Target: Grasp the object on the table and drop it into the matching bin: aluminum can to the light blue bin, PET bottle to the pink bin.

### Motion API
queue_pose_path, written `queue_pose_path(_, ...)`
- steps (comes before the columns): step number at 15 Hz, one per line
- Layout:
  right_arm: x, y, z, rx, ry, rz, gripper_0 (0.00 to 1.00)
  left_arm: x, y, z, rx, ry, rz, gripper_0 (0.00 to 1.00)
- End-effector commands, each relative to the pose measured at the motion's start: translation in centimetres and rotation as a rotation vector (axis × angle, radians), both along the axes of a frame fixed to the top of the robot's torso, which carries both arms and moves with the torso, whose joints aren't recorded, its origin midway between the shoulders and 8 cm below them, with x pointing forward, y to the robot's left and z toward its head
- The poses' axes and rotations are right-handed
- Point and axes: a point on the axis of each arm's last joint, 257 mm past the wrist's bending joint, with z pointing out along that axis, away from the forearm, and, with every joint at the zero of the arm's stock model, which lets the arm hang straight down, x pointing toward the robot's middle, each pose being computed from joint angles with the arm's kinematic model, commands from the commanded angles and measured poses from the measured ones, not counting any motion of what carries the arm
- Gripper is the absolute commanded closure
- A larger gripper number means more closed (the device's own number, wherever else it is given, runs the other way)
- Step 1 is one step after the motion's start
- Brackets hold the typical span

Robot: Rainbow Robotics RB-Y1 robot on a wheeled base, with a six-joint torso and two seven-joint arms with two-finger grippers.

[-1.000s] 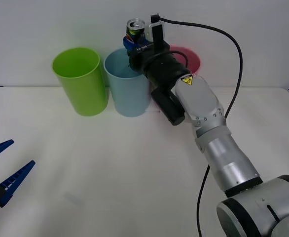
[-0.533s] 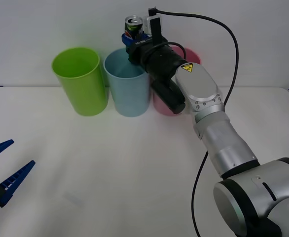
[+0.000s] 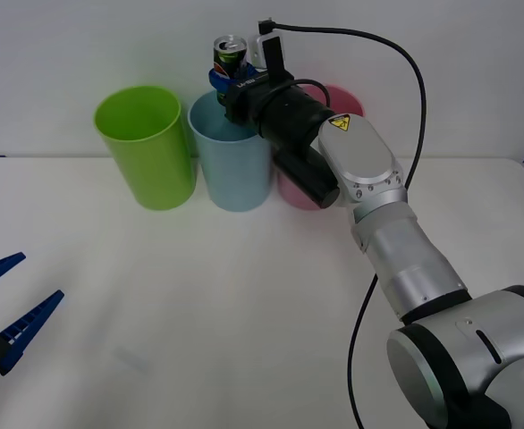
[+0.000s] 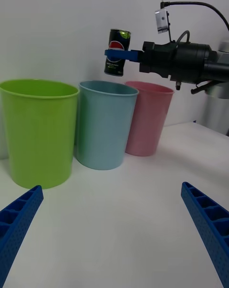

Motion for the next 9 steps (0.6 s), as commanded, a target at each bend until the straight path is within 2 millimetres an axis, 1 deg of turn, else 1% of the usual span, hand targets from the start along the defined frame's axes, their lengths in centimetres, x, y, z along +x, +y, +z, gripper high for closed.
queue_pose_path(1, 0.07, -0.14, 0.02, -0.005, -0.005, -0.005, 0.09, 0.00, 0.00, 0.00, 0.000, 0.000, 0.000, 0.00)
queue_pose_path(2, 0.09, -0.19, 0.04, -0.008, -0.008, -0.006, 0.00, 0.00, 0.00, 0.00, 0.000, 0.000, 0.000, 0.00)
queue_pose_path(7, 0.11, -0.33, 0.09, -0.010, -0.013, -0.008, 0.00, 0.00, 0.00, 0.00, 0.000, 0.000, 0.000, 0.00)
queue_pose_path(9, -0.48, -0.77, -0.30, -0.005, -0.020, -0.006, 0.00, 0.00, 0.00, 0.00, 0.000, 0.000, 0.000, 0.00)
